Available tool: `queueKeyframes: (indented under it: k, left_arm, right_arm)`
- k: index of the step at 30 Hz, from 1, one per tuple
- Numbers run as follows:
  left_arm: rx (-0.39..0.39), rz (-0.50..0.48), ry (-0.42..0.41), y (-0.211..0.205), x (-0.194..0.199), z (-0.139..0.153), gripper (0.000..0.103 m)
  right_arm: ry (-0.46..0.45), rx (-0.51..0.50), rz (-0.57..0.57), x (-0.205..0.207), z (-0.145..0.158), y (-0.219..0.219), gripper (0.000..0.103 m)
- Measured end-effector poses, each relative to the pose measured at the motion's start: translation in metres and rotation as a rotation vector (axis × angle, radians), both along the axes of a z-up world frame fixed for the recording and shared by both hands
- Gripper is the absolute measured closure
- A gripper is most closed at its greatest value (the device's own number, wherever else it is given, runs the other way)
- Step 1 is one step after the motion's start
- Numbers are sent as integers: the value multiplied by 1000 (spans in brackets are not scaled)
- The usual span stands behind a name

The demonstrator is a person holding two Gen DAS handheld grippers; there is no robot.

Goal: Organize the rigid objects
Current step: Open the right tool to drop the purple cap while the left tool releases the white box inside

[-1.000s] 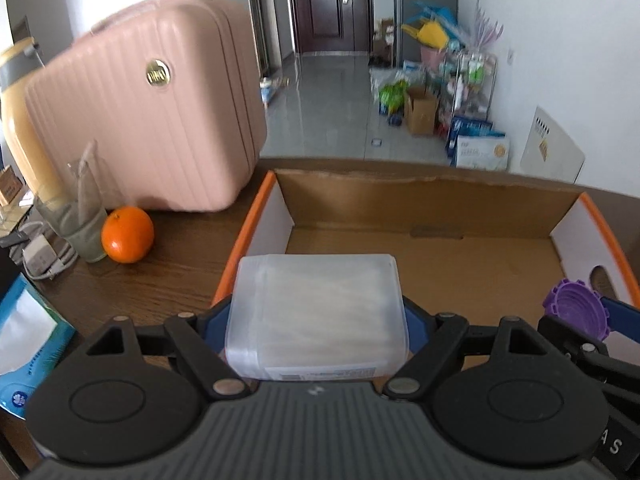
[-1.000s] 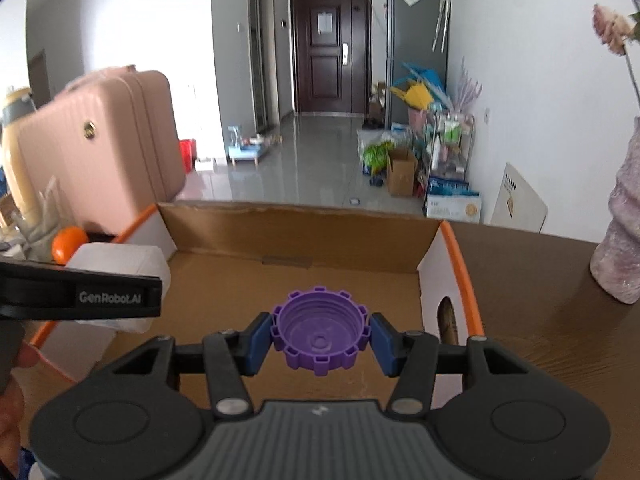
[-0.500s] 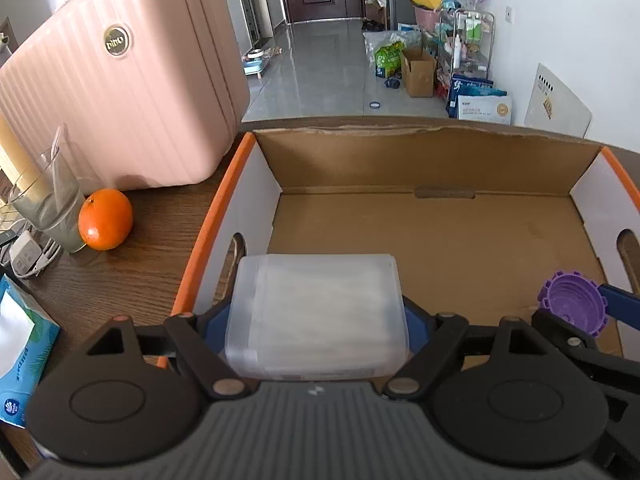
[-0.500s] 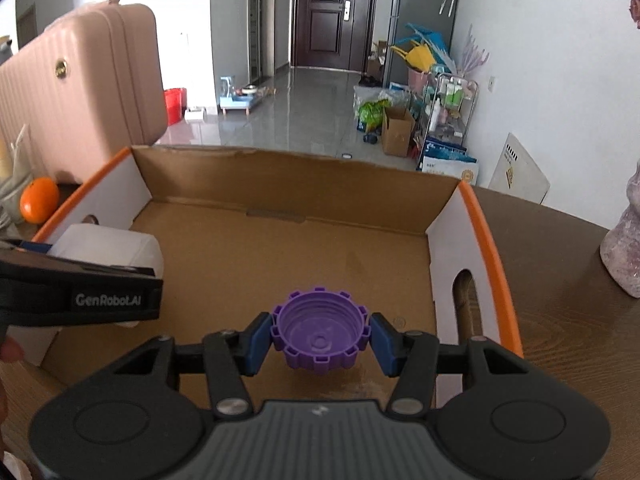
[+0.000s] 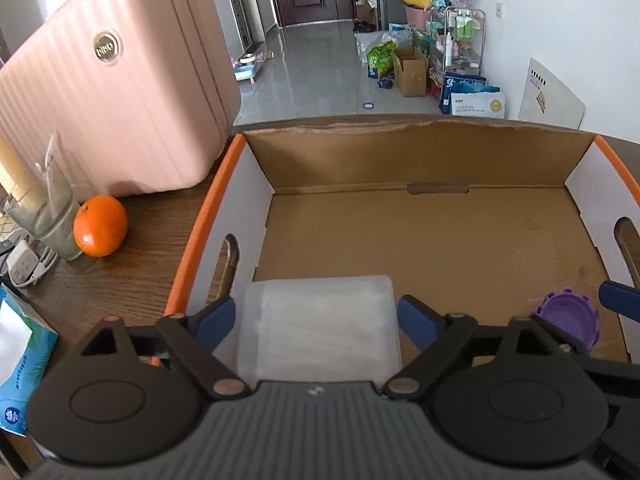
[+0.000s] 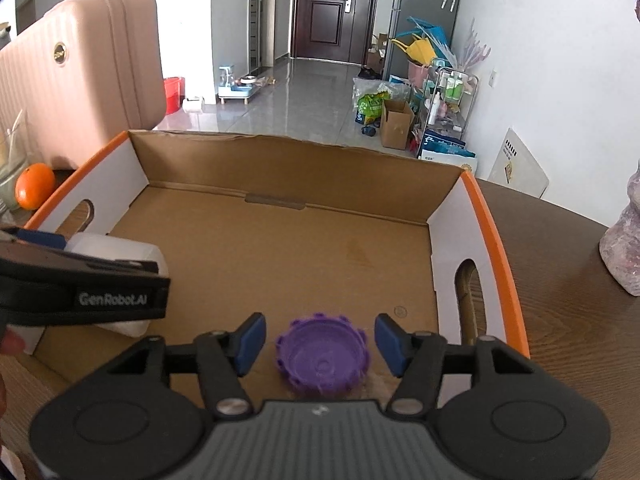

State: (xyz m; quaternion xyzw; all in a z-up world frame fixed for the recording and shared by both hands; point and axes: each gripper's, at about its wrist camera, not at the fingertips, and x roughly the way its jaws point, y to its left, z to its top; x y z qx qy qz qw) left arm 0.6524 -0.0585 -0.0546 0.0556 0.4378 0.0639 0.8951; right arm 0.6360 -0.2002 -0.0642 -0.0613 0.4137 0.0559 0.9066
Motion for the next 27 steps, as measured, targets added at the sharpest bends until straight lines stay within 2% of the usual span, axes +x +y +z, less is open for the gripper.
queueKeyframes:
  k: [2, 4, 10, 16, 20, 27]
  left_arm:
    - [3, 1, -20, 0, -4, 5, 2]
    - [0, 2, -32, 1, -8, 10, 1]
    - [-8, 10, -59, 8, -25, 27, 0]
    - [-31, 11, -100, 15, -50, 47, 0]
    - [-39, 4, -126, 16, -69, 59, 0]
    - [-81, 6, -172, 25, -109, 75, 0]
  right_arm:
    - [-9, 3, -1, -4, 3, -1, 34]
    - [-22, 7, -4, -9, 8, -4, 25]
    - [-61, 17, -3, -29, 26, -5, 14]
    - [-88, 25, -14, -53, 45, -8, 12]
    - [-114, 32, -15, -73, 58, -8, 5]
    - [-156, 45, -14, -112, 78, -6, 3]
